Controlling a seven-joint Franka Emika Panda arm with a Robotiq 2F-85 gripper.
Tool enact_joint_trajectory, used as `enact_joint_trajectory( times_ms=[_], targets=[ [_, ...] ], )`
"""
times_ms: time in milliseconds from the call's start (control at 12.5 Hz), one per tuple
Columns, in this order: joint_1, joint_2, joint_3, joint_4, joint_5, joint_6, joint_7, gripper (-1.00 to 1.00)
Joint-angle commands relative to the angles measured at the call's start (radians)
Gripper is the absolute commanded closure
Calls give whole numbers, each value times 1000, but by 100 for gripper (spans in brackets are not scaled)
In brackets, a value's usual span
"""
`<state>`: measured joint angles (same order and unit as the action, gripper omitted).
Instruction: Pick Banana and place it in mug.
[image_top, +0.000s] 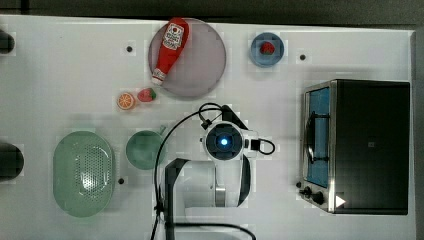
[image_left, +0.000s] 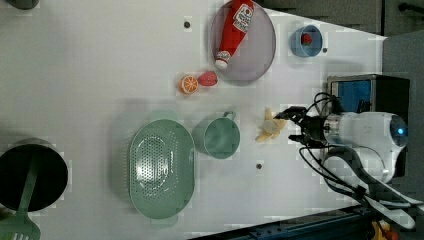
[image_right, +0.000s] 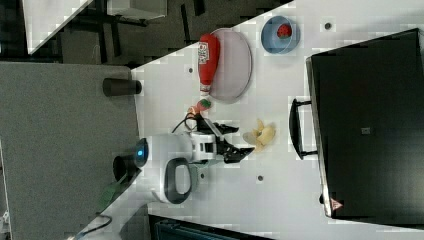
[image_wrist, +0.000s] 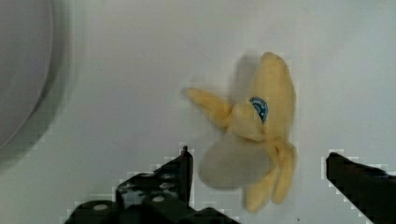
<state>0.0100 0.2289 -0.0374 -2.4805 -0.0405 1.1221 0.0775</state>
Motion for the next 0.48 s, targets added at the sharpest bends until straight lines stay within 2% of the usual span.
enact_joint_trajectory(
  times_ms=[80,240,320,480],
  targets=[
    [-8,39,-5,-12,-4,61,-11,-100],
    [-9,81,-3,-11,-4,92,-11,-100],
    [-9,95,-2,-11,-3,100,-11,-92],
    [-9,101,0,-8,-3,107,-11,-43]
  ],
)
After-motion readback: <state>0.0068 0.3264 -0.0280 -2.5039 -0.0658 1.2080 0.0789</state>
